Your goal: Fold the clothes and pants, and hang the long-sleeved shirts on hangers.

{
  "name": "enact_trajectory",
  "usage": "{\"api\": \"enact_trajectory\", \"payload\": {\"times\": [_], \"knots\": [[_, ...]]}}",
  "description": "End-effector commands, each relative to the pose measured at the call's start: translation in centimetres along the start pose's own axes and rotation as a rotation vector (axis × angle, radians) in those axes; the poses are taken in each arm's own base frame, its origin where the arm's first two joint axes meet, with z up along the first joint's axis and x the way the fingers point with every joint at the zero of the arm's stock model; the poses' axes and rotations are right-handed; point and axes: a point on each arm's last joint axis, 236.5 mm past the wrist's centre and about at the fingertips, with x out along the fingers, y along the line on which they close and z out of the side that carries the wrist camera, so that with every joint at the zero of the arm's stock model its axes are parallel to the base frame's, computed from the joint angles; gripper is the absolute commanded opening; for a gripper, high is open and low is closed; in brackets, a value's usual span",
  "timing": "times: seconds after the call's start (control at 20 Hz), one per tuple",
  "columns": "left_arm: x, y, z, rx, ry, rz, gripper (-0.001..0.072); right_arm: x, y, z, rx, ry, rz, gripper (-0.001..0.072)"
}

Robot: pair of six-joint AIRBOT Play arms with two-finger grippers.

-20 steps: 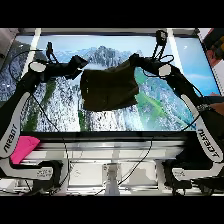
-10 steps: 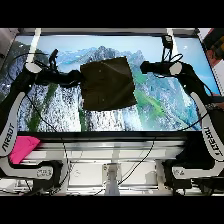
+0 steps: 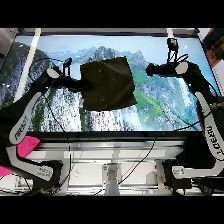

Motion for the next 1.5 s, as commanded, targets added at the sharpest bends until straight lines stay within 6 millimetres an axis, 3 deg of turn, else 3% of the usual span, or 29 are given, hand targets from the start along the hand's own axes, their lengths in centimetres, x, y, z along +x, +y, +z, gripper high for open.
{"api": "enact_trajectory", "payload": {"times": [0.0,0.2,0.35,0.55,0.65,0.75,0.8,1.0,1.2,1.3,1.45], "knots": [[2.6,2.0,0.4,-0.040,-0.029,0.041,0.0631,0.0,-0.1,-0.2,0.000,0.007,-0.001,0.0647],[2.5,2.6,2.1,-0.039,-0.104,0.064,0.0631,0.0,-0.1,-0.1,0.000,0.006,-0.001,0.0647],[2.9,2.3,1.6,-0.036,-0.087,0.059,0.0605,0.0,-0.1,-0.1,0.000,0.006,-0.001,0.0646],[4.3,-0.2,0.0,-0.015,-0.041,0.024,0.0564,0.1,-0.1,-0.1,0.001,0.004,-0.002,0.0646],[4.9,-1.3,-0.7,0.010,-0.025,0.014,0.0367,0.1,-0.1,-0.1,0.001,0.005,-0.001,0.0646],[5.1,-1.7,-0.8,0.016,-0.025,0.012,0.0118,0.1,-0.1,-0.2,0.001,0.010,0.000,0.0646],[5.0,-1.8,-0.7,0.016,-0.026,0.011,0.0039,0.1,-0.1,-0.3,0.001,0.012,0.000,0.0646],[2.2,-1.8,1.5,0.016,-0.093,0.009,0.0039,0.1,0.0,-0.6,0.001,0.024,0.002,0.0645],[-3.8,-1.7,5.4,0.091,-0.240,0.062,0.0038,0.1,0.0,-0.6,0.001,0.024,0.002,0.0645],[-6.1,-1.3,6.4,0.155,-0.281,0.118,0.0039,0.1,0.0,-0.6,0.002,0.024,0.003,0.0644],[-6.1,0.3,6.2,0.142,-0.267,0.172,0.0038,0.1,0.0,-0.8,0.003,0.033,0.005,0.0644]]}}
